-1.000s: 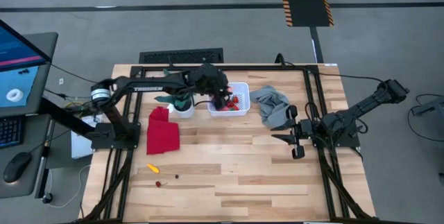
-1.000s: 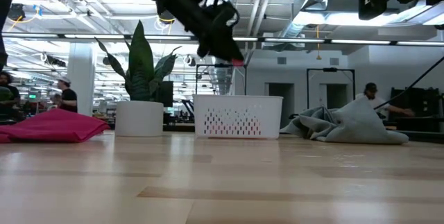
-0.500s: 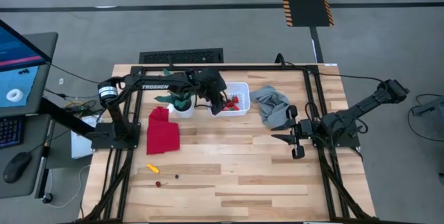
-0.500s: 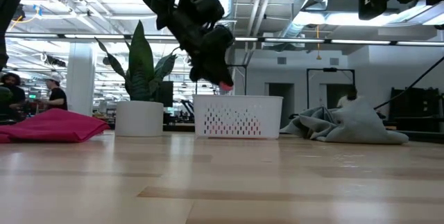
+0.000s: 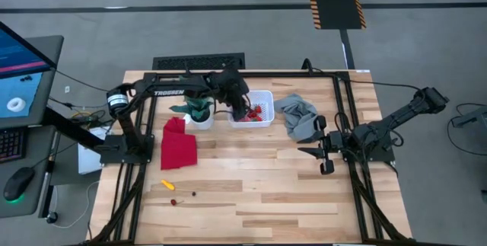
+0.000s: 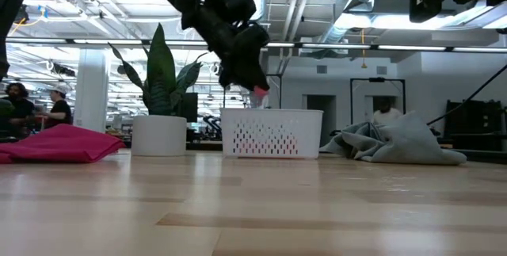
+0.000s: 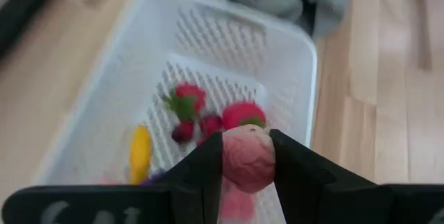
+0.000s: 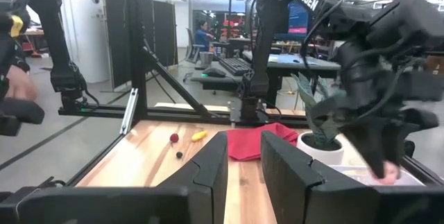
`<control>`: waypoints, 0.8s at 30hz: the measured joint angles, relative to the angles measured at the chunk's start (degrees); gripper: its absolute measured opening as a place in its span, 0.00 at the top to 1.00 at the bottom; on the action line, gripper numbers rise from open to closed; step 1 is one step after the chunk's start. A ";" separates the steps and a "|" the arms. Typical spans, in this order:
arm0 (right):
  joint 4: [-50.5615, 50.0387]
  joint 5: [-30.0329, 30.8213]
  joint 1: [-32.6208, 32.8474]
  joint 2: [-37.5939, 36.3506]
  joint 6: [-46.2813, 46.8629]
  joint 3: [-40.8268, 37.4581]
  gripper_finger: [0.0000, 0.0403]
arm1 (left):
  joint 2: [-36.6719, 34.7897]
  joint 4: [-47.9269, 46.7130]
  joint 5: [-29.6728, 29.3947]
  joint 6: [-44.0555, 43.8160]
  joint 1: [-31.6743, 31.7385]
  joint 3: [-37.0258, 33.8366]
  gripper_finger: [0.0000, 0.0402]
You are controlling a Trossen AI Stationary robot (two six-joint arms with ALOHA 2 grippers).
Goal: Pick and placing Produce into tupperware
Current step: Put the pink peach into the white bin
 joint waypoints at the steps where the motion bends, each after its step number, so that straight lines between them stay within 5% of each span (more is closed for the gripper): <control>1: 0.00 0.02 0.00 0.00 -0.26 0.00 0.73 | -0.01 0.12 0.22 -0.15 0.24 0.67 0.76; 8: 1.27 0.03 -1.03 -0.01 -1.35 0.00 0.73 | 1.96 -4.43 2.24 -1.90 0.89 7.83 0.76; 19: 1.76 -0.08 -3.37 2.52 0.12 -0.04 0.73 | 20.72 -29.47 0.19 -1.99 0.03 31.39 0.76; 24: 2.22 -0.15 -3.12 3.00 0.23 -0.04 0.73 | 24.57 -35.06 -1.14 -1.40 0.08 36.45 0.76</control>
